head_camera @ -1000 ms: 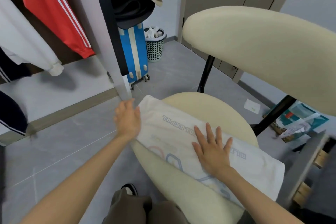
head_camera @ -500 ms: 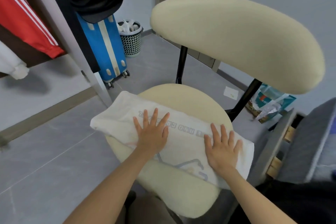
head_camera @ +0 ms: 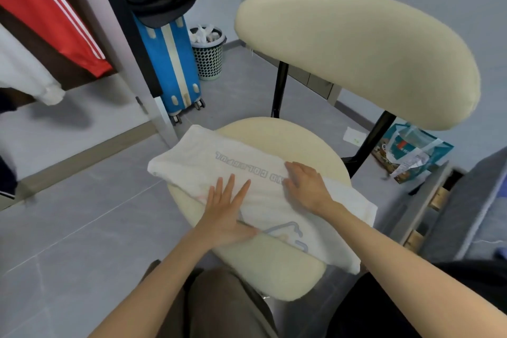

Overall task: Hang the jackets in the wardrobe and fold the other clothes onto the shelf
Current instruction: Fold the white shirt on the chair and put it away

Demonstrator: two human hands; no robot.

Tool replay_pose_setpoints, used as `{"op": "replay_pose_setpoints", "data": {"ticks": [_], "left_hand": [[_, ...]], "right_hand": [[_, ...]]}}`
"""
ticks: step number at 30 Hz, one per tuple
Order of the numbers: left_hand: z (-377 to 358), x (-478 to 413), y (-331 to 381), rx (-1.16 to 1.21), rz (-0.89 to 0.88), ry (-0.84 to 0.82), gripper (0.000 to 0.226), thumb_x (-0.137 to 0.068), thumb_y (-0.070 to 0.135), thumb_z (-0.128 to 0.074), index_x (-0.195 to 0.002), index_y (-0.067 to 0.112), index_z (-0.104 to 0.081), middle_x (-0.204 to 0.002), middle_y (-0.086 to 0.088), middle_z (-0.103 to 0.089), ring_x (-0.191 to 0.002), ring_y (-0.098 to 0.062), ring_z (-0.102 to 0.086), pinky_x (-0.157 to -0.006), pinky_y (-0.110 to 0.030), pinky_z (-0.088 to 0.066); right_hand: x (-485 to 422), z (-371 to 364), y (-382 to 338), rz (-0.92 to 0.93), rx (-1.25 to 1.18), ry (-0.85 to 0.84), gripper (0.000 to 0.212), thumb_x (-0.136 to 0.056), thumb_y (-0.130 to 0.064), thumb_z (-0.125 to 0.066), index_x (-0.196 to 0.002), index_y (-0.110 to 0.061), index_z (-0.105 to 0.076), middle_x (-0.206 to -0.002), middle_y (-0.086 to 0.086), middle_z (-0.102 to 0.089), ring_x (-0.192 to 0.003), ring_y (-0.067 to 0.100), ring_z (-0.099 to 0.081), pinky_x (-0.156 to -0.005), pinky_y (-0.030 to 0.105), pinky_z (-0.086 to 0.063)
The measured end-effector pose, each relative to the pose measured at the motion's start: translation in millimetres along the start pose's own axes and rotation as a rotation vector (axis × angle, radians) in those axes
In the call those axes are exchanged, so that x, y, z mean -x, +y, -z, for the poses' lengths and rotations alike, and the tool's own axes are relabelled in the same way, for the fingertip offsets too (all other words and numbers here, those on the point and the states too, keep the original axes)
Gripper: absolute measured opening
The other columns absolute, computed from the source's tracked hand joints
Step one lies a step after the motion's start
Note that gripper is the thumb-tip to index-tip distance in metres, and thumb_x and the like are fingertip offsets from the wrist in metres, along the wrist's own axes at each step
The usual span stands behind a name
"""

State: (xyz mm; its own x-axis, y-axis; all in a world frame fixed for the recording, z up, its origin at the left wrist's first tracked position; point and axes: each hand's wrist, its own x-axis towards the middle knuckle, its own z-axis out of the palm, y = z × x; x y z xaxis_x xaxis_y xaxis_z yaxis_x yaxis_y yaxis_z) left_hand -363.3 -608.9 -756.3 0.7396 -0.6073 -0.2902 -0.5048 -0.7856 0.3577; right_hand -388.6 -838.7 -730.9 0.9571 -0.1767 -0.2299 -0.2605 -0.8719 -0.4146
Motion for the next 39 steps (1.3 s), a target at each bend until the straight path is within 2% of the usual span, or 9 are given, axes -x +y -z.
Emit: {"op": "replay_pose_setpoints", "data": {"ticks": [3,10,14,20,27,28,31,35,39], "left_hand": [[-3.4,6.1,-3.7,0.004,-0.007,0.036,0.094,-0.085,0.044,-0.056,-0.151,0.035,0.01,-0.158,-0.005,0.026,-0.143,-0.03,0.028,-0.115,-0.041,0.016],[-19.1,-7.0,-1.3,-0.041,0.042,0.212,0.074,-0.096,0.04,-0.043,-0.153,0.033,0.002,-0.162,-0.006,0.012,-0.146,-0.035,0.016,-0.115,-0.047,0.014],[-22.4,-13.0,3.8,-0.109,0.084,0.239,0.068,-0.097,0.035,-0.042,-0.152,0.042,-0.002,-0.161,-0.005,0.014,-0.145,-0.038,0.016,-0.112,-0.053,0.018],[-7.2,-10.5,-2.4,-0.206,0.041,0.2,0.071,-0.099,0.003,-0.029,-0.15,0.047,-0.007,-0.162,0.002,0.008,-0.148,-0.036,0.008,-0.117,-0.051,0.009],[9.4,11.3,-21.0,-0.259,-0.236,0.062,0.086,-0.093,-0.011,-0.037,-0.152,0.04,0.0,-0.161,0.003,0.012,-0.149,-0.019,0.011,-0.117,-0.035,0.011],[12.7,11.3,-25.0,-0.282,-0.218,0.087,0.085,-0.093,-0.009,-0.037,-0.152,0.038,0.003,-0.161,0.003,0.013,-0.149,-0.018,0.011,-0.118,-0.036,0.01],[26.3,6.2,-36.7,-0.284,-0.14,0.152,0.079,-0.097,0.001,-0.039,-0.152,0.036,0.005,-0.161,0.001,0.014,-0.148,-0.014,0.013,-0.118,-0.036,0.01],[32.9,-4.9,-48.0,-0.316,-0.132,0.193,0.078,-0.098,0.013,-0.046,-0.152,0.036,0.007,-0.161,0.0,0.017,-0.147,-0.027,0.018,-0.116,-0.039,0.015],[35.0,-17.5,-60.9,-0.323,-0.082,0.204,0.087,-0.094,-0.006,-0.038,-0.15,0.04,0.01,-0.16,0.001,0.02,-0.146,-0.033,0.018,-0.12,-0.043,0.009]], "right_hand": [[-25.5,-0.2,-8.7,-0.067,-0.024,-0.064,0.056,-0.1,-0.039,-0.042,-0.151,-0.02,-0.027,-0.152,0.008,-0.034,-0.136,0.033,-0.03,-0.111,0.045,-0.027],[-59.1,2.7,-10.6,-0.18,-0.03,-0.061,0.054,-0.087,-0.058,-0.054,-0.126,-0.02,-0.054,-0.122,0.004,-0.057,-0.12,0.028,-0.043,-0.089,0.036,-0.032],[-59.8,4.9,-10.6,-0.116,-0.116,-0.152,0.048,-0.091,-0.053,-0.056,-0.117,-0.012,-0.061,-0.119,0.009,-0.064,-0.11,0.029,-0.057,-0.096,0.039,-0.044],[-42.9,23.5,-14.4,-0.058,-0.328,-0.166,0.037,-0.094,-0.037,-0.059,-0.122,-0.013,-0.058,-0.123,0.005,-0.061,-0.109,0.023,-0.056,-0.088,0.029,-0.041],[-16.2,37.9,-16.5,-0.345,0.046,-0.541,0.032,-0.091,-0.033,-0.057,-0.11,-0.007,-0.052,-0.105,0.009,-0.054,-0.096,0.027,-0.059,-0.071,0.032,-0.044],[-16.4,37.7,-17.0,-0.341,0.046,-0.538,0.035,-0.09,-0.034,-0.058,-0.112,-0.007,-0.05,-0.107,0.008,-0.054,-0.099,0.026,-0.059,-0.073,0.032,-0.047],[-24.9,30.8,-21.7,-0.276,-0.145,-0.389,0.025,-0.088,-0.036,-0.061,-0.087,-0.011,-0.056,-0.084,-0.001,-0.054,-0.073,0.014,-0.053,-0.058,0.023,-0.04],[-51.4,13.9,-38.0,-0.28,-0.345,-0.24,0.028,-0.083,-0.037,-0.06,-0.086,-0.011,-0.067,-0.085,0.001,-0.065,-0.075,0.017,-0.061,-0.062,0.026,-0.045],[-76.7,1.5,-52.0,-0.275,-0.372,-0.17,0.029,-0.077,-0.042,-0.058,-0.087,-0.016,-0.066,-0.086,-0.003,-0.066,-0.077,0.014,-0.062,-0.057,0.025,-0.043]]}}
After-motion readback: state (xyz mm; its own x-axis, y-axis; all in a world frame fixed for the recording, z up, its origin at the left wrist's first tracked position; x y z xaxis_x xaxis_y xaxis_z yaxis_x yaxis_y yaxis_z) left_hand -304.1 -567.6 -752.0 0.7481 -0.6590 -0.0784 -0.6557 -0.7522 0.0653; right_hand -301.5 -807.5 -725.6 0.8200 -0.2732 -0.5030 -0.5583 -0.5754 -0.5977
